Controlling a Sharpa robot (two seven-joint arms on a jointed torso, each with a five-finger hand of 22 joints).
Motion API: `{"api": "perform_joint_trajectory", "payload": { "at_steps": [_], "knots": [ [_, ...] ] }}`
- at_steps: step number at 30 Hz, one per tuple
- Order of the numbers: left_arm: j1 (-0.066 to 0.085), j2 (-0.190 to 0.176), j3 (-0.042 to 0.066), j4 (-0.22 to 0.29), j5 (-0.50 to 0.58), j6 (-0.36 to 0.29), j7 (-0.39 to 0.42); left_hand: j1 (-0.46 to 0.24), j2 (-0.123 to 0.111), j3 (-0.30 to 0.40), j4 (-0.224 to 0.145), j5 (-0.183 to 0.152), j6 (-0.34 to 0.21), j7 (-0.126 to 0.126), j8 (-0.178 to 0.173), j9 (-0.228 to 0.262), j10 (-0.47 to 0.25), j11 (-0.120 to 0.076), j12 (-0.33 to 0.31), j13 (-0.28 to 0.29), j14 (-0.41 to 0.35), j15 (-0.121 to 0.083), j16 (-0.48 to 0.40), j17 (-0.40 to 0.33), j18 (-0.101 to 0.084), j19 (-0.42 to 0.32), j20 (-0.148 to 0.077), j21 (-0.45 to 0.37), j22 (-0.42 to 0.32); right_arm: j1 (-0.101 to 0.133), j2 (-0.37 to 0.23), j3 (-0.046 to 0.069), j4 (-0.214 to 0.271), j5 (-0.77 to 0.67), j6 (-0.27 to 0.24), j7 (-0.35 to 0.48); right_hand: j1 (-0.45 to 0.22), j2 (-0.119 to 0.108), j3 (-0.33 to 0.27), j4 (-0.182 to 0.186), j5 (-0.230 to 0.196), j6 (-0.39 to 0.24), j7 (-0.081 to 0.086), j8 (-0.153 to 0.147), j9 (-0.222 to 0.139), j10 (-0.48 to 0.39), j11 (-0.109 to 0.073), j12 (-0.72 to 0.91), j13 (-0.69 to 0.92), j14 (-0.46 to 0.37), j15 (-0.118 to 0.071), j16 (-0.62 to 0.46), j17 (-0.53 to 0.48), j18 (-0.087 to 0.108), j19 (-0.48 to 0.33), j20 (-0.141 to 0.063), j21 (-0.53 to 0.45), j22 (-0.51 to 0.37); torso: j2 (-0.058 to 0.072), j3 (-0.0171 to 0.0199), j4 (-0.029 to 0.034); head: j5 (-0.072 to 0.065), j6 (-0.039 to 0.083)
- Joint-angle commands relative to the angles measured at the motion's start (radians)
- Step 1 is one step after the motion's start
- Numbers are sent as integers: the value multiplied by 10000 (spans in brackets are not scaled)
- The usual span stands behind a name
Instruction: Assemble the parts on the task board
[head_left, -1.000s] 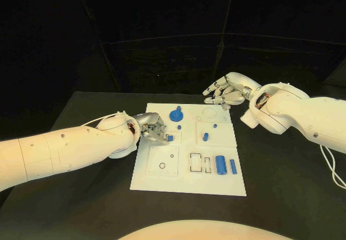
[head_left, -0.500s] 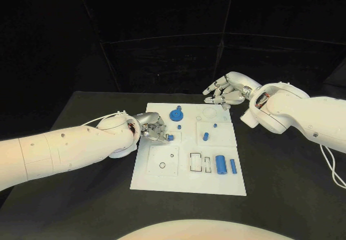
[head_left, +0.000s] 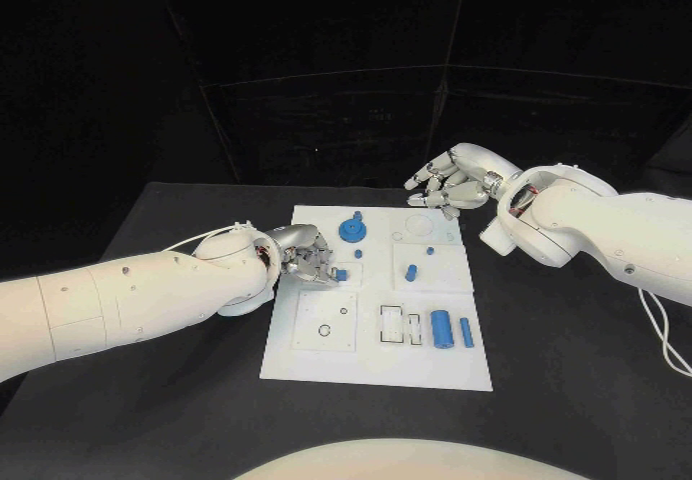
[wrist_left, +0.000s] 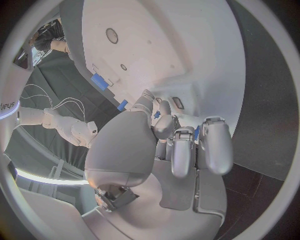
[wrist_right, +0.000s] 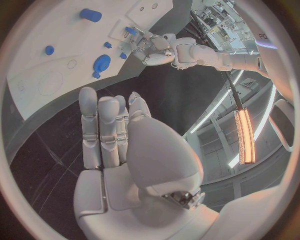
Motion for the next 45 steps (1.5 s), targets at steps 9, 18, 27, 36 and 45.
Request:
{"api": "perform_joint_trajectory", "payload": {
  "at_steps": [9, 18, 27, 36, 45],
  "knots": [
    [11, 6, 9, -14, 270, 22, -169, 87, 232, 41, 94, 71, -37, -86, 57, 10, 43, -27, 80, 3, 1039, -61, 31, 2634, -139, 87, -52, 62, 32, 19, 15, 6, 8, -22, -15, 78, 73, 6, 32, 12, 39, 62, -14, 49, -15, 23, -28, 13, -15, 162, -20, -26, -14, -4, 23, -23, 36, 8, -5, 0, 1, 2, -6],
    [11, 12, 9, -24, 343, 23, -198, 93, 245, 44, 99, 71, -39, -86, 58, 10, 45, -28, 83, 4, 1039, -61, 31, 2634, -139, 87, -52, 63, 34, 19, 25, 6, 2, -22, -9, 77, 76, 5, 36, 12, 45, 64, -14, 49, -15, 23, -29, 13, -16, 161, -20, -32, -19, -3, 18, -23, 33, 4, -1, 1, -7, 9, -4],
    [11, 11, 9, -36, 460, -6, -254, 117, 307, 57, 127, 73, -41, -91, 65, 8, 55, -32, 100, 19, 1039, -66, 31, 2634, -141, 91, -56, 70, 46, 19, 22, 6, 6, -22, -4, 75, 76, 5, 36, 12, 45, 64, -14, 49, -15, 23, -29, 13, -16, 161, -20, -32, -19, -3, 18, -23, 33, 4, 1, 0, 2, 8, -8],
    [11, 2, 9, -35, 582, -36, -342, 110, 386, 62, 183, 73, -42, -94, 73, 4, 62, -36, 112, 22, 1039, -70, 31, 2634, -146, 100, -60, 88, 75, 19, 28, 6, 0, -22, 1, 77, 76, 5, 36, 12, 45, 64, -14, 49, -15, 23, -29, 13, -16, 161, -20, -32, -19, -3, 18, -23, 33, 4, 0, 0, -2, 9, -23],
    [11, -15, 9, -30, 660, -24, -406, 101, 452, 66, 232, 77, -43, -98, 80, 1, 71, -39, 125, 30, 1039, -72, 31, 2634, -149, 105, -63, 96, 89, 19, 34, 6, -6, -22, 9, 78, 76, 5, 36, 12, 45, 64, -14, 49, -15, 23, -29, 13, -16, 161, -20, -32, -19, -3, 18, -23, 33, 4, 1, -4, 5, 16, -29]
  ]
}}
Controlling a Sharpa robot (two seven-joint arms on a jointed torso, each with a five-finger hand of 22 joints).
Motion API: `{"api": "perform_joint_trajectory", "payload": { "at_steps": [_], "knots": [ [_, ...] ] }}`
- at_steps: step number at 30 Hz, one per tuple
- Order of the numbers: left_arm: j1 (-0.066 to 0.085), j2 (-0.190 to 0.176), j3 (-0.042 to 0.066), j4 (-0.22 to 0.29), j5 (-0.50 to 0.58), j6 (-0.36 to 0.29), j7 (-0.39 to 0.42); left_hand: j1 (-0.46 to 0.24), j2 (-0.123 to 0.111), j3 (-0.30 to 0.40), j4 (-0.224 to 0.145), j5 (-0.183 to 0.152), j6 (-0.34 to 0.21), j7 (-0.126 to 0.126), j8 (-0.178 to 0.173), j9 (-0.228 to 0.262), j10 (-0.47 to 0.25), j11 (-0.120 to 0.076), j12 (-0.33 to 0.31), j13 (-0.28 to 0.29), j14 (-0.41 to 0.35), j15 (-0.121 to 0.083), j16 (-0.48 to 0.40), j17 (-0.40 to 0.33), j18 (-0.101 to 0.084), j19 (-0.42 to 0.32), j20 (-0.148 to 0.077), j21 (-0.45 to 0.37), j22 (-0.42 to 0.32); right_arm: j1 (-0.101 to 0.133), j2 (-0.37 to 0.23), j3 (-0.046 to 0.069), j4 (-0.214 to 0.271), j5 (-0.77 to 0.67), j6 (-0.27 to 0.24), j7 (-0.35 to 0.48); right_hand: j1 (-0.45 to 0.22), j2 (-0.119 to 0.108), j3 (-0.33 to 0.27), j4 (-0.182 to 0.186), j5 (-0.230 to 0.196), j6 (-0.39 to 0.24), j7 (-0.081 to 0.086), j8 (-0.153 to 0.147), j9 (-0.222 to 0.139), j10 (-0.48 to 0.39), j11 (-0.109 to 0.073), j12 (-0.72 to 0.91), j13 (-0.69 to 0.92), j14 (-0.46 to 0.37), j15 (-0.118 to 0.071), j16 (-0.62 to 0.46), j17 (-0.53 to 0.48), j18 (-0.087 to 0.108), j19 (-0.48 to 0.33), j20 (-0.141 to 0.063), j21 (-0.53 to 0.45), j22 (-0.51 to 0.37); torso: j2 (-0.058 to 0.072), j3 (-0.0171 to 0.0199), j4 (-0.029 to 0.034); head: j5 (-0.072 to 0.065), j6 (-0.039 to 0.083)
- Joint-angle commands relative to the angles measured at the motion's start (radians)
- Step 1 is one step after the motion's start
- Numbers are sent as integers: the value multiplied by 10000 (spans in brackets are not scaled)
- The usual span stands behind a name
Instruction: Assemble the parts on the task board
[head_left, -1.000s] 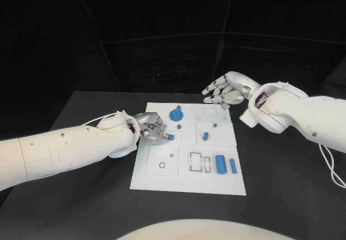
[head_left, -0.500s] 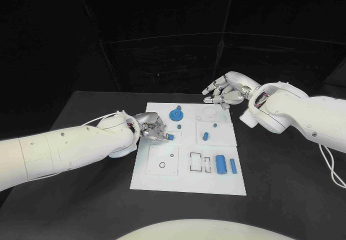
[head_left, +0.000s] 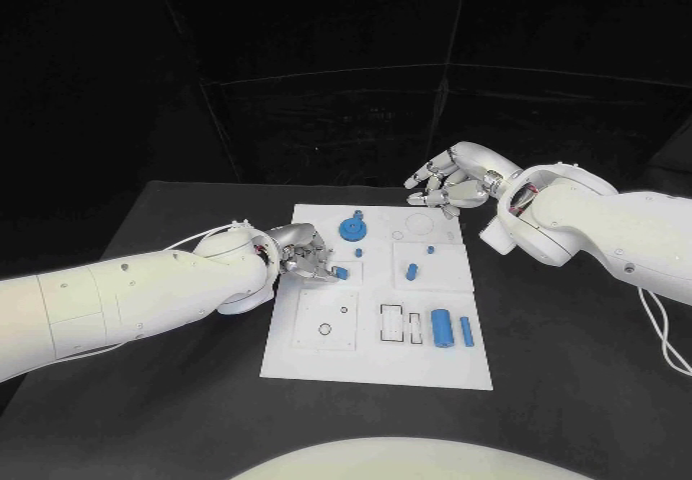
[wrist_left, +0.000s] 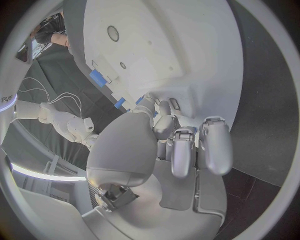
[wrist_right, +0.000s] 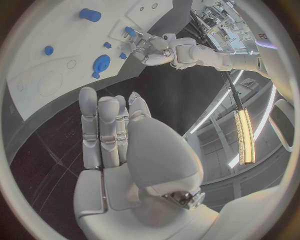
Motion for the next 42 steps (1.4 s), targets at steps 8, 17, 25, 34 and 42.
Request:
{"api": "perform_joint_trajectory", "payload": {
  "at_steps": [8, 17, 25, 34, 42],
  "knots": [
    [11, -3, 9, 4, 232, 16, -196, 13, 114, 16, 72, 44, -10, -65, 42, 4, 62, -28, 53, 12, 1040, -74, 31, 2634, -150, 107, -65, 60, 11, 20, 16, 6, 5, -21, 7, 77, 76, 5, 36, 12, 45, 64, -14, 49, -16, 23, -29, 13, -9, 161, -20, -32, -11, -3, 18, -23, 33, 8, -1, 1, -3, 9, -15],
    [11, 3, 9, -23, 247, -21, -257, 1, 223, 28, 148, 48, -17, -68, 50, -2, 71, -33, 69, 18, 1040, -79, 31, 2634, -152, 112, -70, 69, 28, 20, 18, 6, 4, -21, 6, 76, 76, 5, 36, 12, 45, 64, -14, 49, -16, 23, -29, 13, -9, 161, -20, -32, -11, -3, 18, -23, 33, 8, 1, 6, -2, 5, -26],
    [12, 0, 9, -41, 379, -49, -328, -24, 324, 38, 225, 55, -16, -75, 60, -5, 82, -37, 86, 27, 1040, -82, 31, 2634, -154, 116, -73, 75, 41, 20, 20, 6, 4, -21, 9, 75, 76, 5, 36, 12, 45, 64, -14, 49, -16, 23, -29, 13, -9, 161, -20, -32, -11, -3, 18, -23, 33, 8, 1, 3, -1, 9, -33],
    [12, 20, 10, -53, 547, -30, -363, -32, 362, 42, 254, 57, -19, -77, 64, -7, 97, -39, 108, 53, 1040, -84, 31, 2634, -156, 120, -74, 82, 53, 20, 35, 6, -7, -21, 13, 79, 76, 5, 36, 12, 45, 64, -14, 49, -16, 23, -29, 13, -9, 161, -20, -32, -11, -3, 18, -23, 33, 8, -1, 3, 1, 12, -42],
    [13, 29, 10, -61, 593, -33, -371, -32, 362, 42, 254, 57, -19, -77, 64, -7, 97, -39, 108, 53, 1040, -84, 31, 2634, -156, 120, -74, 82, 53, 20, 41, 6, -12, -21, 14, 80, 76, 5, 36, 12, 45, 64, -14, 49, -16, 23, -29, 13, -9, 161, -20, -32, -11, -3, 18, -23, 33, 8, 1, 3, 0, 17, -56]
  ]
}}
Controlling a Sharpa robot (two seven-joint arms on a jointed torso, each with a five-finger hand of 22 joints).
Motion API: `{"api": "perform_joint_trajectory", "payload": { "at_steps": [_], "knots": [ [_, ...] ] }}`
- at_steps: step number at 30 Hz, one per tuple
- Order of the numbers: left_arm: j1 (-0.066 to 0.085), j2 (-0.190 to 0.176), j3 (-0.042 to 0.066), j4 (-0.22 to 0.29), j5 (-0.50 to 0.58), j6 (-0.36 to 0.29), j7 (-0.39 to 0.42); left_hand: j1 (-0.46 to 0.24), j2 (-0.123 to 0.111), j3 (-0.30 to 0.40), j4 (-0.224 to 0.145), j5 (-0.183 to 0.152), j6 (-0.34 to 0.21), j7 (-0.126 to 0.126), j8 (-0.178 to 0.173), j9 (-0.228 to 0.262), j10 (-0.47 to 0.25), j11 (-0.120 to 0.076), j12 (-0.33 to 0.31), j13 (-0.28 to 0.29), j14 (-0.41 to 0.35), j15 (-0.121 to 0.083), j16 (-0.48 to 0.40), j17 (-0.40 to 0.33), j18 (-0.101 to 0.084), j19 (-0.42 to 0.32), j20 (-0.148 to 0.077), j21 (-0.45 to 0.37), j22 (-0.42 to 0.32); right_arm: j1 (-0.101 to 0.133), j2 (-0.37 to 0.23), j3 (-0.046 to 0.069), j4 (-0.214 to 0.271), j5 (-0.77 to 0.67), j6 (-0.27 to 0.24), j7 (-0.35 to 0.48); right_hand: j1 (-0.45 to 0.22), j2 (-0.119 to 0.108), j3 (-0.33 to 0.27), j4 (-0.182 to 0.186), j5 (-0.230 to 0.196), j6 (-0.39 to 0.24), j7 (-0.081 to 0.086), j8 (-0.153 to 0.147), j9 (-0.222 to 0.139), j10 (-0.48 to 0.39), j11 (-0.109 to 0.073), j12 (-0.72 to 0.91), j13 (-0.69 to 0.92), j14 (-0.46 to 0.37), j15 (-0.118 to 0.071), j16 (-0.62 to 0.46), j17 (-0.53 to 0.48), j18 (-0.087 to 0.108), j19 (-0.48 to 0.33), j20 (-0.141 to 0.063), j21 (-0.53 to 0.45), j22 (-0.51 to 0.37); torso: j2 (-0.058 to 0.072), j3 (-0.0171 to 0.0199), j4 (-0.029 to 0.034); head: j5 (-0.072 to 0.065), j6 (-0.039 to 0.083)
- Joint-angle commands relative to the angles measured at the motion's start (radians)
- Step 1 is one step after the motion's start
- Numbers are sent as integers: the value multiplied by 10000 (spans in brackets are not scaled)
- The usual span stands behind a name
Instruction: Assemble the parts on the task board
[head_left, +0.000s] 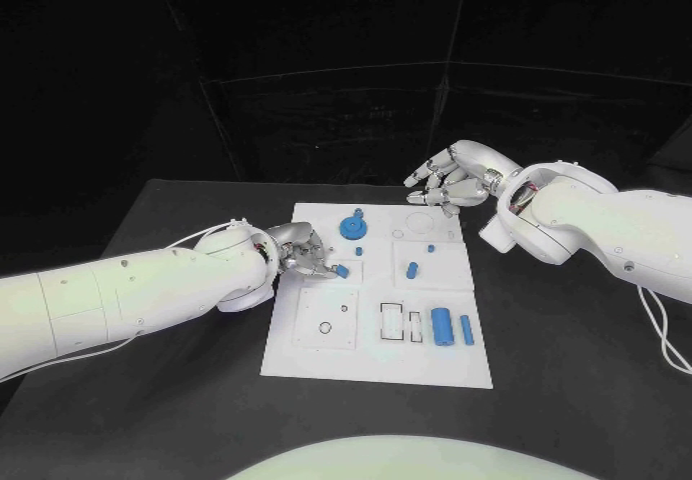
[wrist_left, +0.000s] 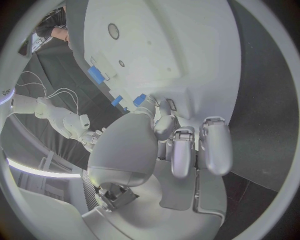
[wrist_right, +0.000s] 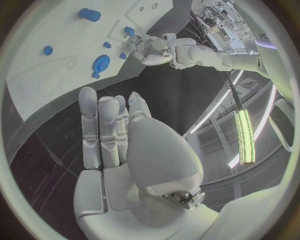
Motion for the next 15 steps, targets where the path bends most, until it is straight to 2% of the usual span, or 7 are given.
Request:
{"api": "perform_joint_trajectory", "payload": {
  "at_steps": [1, 15],
  "knots": [
    [13, 15, 9, 5, 131, -32, -107, -15, 80, 10, 72, 56, -20, -76, 65, -6, 65, -3, 73, 23, 1040, -84, 31, 2634, -158, 122, -75, 49, 15, 20, 12, 6, 7, -21, 13, 79, 76, 5, 36, 12, 46, 64, -14, 50, -16, 23, -29, 13, -11, 161, -20, -32, -12, -4, 18, -23, 33, 9, 1, 0, 0, 4, -9],
    [13, 40, 9, -10, 138, -128, -194, -45, 112, 1, 120, 61, -19, -78, 73, -7, 82, -5, 97, 46, 1040, -86, 31, 2634, -162, 130, -77, 65, 40, 20, 25, 6, 1, -21, 13, 85, 76, 5, 36, 12, 46, 64, -14, 50, -16, 23, -29, 13, -11, 161, -20, -32, -12, -4, 18, -23, 33, 9, 3, 0, -2, -1, -4]
  ]
}}
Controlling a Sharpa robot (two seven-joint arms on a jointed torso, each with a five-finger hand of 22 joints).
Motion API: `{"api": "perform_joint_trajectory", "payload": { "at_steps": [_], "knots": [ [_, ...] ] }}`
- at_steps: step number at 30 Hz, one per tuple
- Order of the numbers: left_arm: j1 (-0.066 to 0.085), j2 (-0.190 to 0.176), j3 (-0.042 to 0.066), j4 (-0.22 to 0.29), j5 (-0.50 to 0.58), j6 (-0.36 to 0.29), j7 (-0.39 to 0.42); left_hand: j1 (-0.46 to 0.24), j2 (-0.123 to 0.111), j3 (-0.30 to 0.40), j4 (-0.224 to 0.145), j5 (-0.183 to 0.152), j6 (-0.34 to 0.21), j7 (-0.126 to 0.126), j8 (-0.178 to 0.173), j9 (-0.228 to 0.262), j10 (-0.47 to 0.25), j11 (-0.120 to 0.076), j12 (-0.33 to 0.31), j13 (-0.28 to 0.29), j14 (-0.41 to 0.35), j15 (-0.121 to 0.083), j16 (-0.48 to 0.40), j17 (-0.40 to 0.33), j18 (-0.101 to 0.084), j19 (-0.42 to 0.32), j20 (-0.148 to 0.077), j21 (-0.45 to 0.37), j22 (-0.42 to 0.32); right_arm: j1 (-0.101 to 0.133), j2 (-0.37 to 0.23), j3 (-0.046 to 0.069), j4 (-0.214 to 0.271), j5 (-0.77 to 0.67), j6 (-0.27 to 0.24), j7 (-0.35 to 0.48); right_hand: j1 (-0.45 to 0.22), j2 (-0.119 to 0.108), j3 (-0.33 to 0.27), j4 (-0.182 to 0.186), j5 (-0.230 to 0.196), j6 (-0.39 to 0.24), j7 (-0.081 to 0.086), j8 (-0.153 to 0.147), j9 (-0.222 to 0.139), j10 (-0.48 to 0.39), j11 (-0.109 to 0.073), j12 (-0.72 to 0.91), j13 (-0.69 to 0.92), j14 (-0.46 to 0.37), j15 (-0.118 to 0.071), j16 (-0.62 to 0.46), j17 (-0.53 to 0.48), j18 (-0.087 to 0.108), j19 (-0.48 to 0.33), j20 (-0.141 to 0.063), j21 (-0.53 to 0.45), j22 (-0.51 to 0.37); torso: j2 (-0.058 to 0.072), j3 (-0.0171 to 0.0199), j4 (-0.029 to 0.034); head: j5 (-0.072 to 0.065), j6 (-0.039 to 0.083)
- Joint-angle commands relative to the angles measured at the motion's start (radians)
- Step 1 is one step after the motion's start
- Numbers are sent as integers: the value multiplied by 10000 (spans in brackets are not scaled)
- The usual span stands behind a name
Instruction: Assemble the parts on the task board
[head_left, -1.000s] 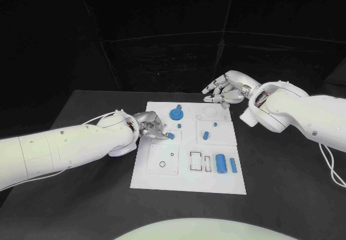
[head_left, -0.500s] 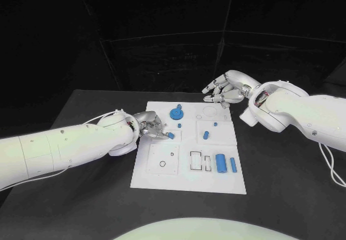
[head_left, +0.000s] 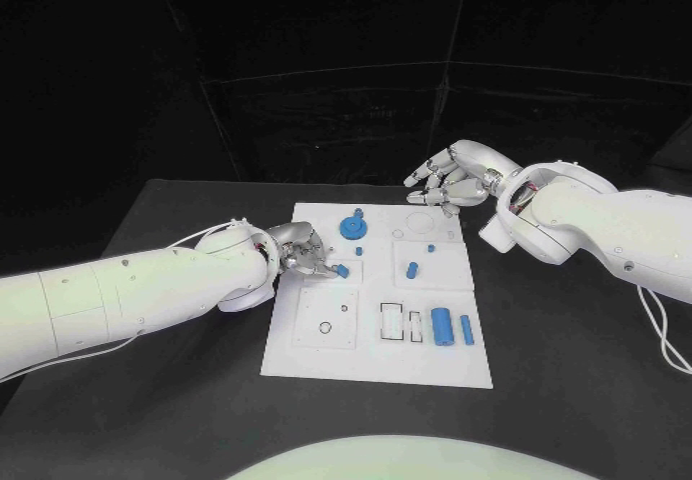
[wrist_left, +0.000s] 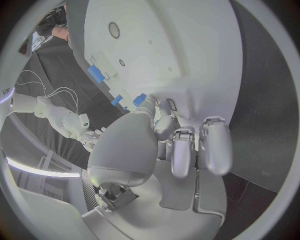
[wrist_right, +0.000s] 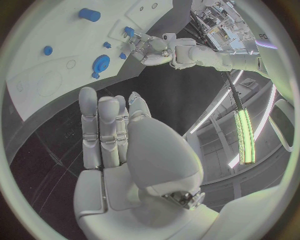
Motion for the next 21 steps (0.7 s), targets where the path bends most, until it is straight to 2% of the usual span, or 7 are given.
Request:
{"api": "perform_joint_trajectory", "payload": {
  "at_steps": [1, 5, 21],
  "knots": [
    [12, 18, 9, 4, 63, -111, -152, -18, 91, 3, 80, 65, -18, -79, 38, -7, 86, -6, 63, 17, 1040, -86, 31, 2634, -162, 132, -77, 68, 15, 20, 12, 6, 7, -20, 12, 84, 76, 5, 36, 12, 46, 64, -14, 50, -16, 23, -29, 13, -12, 161, -20, -32, -13, -3, 18, -23, 33, 10, 4, -1, 2, -4, -4],
    [12, 26, 10, 4, 104, -143, -184, -54, 168, 22, 148, 84, -18, -85, 44, -10, 94, -11, 74, 22, 1040, -89, 31, 2634, -163, 134, -80, 72, 22, 20, 15, 6, 5, -20, 12, 84, 76, 5, 36, 12, 46, 64, -14, 50, -16, 23, -29, 13, -12, 161, -20, -32, -13, -3, 18, -23, 33, 10, 3, 0, 1, -3, -7],
    [12, 43, 11, -24, 133, -172, -216, -50, 182, 31, 154, 88, -20, -88, 45, -11, 93, -13, 74, 19, 1040, -90, 31, 2634, -163, 135, -81, 73, 25, 20, 24, 6, 0, -20, 17, 84, 76, 5, 36, 12, 46, 64, -14, 50, -16, 23, -29, 13, -12, 161, -20, -32, -13, -3, 18, -23, 33, 10, -3, 3, 5, -4, -9]
  ]
}}
